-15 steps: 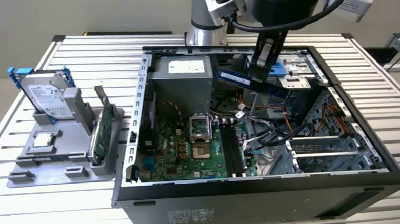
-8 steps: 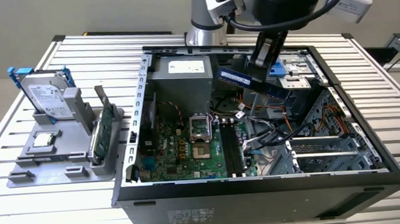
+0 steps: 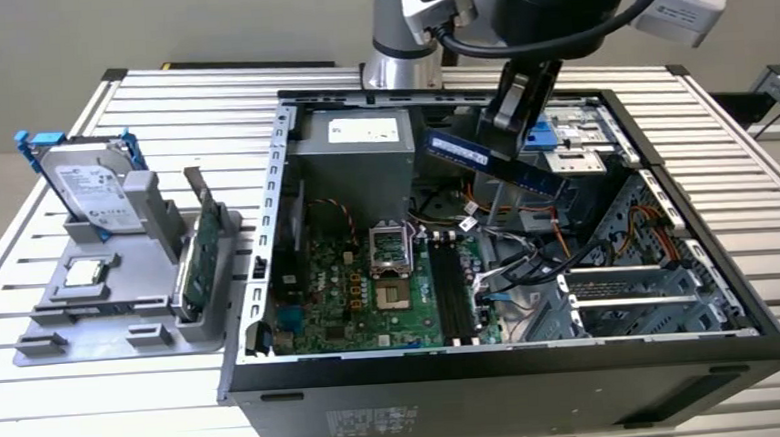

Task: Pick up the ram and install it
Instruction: 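Insert the ram into the slot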

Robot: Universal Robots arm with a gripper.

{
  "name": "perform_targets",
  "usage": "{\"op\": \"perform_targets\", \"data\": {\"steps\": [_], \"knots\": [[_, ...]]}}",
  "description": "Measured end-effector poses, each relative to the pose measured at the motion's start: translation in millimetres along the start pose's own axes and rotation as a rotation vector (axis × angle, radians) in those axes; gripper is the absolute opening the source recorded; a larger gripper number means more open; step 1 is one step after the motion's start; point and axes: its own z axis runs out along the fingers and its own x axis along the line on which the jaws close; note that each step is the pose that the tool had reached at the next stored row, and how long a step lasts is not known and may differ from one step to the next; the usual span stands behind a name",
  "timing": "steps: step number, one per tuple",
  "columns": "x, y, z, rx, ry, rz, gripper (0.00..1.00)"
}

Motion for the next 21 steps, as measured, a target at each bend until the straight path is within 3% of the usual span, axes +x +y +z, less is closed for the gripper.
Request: {"op": "perform_targets", "data": {"steps": [21], "knots": [[0.0,0.0,0.0,0.0009,0.0012,0.127,0.0]]}}
